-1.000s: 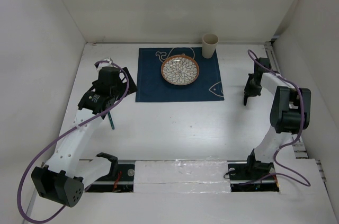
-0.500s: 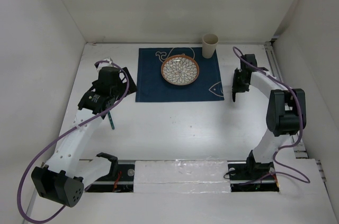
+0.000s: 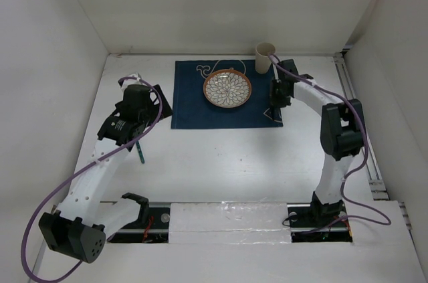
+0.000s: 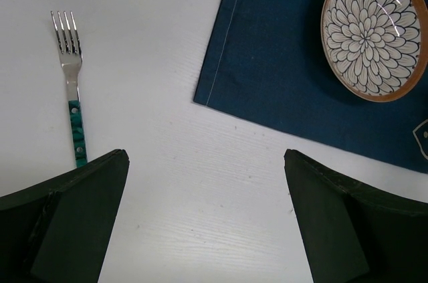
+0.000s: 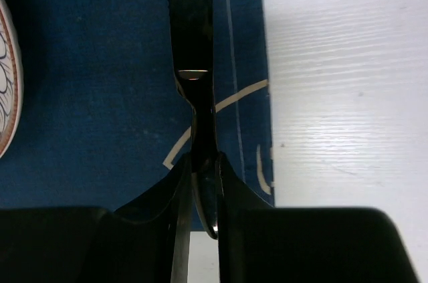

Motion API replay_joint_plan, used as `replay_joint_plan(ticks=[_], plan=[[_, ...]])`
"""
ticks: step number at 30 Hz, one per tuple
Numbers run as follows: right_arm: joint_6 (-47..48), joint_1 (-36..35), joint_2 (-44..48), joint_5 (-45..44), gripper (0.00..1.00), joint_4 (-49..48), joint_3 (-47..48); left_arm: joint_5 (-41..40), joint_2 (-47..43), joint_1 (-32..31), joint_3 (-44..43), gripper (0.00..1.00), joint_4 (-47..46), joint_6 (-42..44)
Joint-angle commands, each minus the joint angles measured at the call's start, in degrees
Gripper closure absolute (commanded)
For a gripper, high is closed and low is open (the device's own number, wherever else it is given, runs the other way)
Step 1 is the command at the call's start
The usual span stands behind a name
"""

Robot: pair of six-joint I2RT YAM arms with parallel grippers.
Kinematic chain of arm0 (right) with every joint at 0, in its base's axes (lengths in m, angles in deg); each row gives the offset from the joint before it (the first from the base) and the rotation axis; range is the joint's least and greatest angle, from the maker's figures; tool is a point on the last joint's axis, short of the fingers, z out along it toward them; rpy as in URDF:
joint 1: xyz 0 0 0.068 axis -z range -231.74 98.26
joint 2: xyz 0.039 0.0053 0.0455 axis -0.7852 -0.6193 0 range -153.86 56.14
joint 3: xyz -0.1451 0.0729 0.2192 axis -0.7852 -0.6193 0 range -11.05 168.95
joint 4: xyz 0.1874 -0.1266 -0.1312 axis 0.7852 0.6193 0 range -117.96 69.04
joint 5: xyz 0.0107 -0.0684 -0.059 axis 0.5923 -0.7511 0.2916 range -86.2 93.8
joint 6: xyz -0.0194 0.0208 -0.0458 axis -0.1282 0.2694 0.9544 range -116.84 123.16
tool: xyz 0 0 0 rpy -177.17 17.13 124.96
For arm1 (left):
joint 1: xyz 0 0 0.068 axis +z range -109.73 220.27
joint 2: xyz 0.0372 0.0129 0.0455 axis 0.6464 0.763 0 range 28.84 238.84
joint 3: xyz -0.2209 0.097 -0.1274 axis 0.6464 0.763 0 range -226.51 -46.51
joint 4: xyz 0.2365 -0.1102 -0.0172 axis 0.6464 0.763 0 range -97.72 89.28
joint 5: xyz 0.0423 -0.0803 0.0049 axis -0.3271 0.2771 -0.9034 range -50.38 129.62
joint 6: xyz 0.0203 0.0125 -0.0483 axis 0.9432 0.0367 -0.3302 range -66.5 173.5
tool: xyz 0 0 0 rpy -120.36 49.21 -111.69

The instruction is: Set the dinner table for one person

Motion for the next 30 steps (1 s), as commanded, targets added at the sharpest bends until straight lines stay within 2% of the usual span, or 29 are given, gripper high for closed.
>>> replay_joint_plan(ticks=[1, 14, 28, 30], plan=[[-1.8, -1.9, -0.4, 0.6, 1.0, 0.3, 4.1, -0.8, -1.5, 0.2, -0.2, 0.0, -1.4, 0.8], [-1.3, -3.6, -7.3, -0.5, 1.0, 4.0, 12.5, -0.2, -1.5, 0.2, -0.2, 0.0, -1.4, 0.8], [-0.8, -3.6, -9.5, -1.5, 1.0, 4.0, 12.6, -0.2, -1.5, 0.2, -0.2, 0.0, -1.4, 0.8], [-0.8, -3.6, -10.1, -1.5, 0.95, 4.0, 12.6, -0.2, -1.5, 0.2, -0.2, 0.0, -1.4, 0.8]])
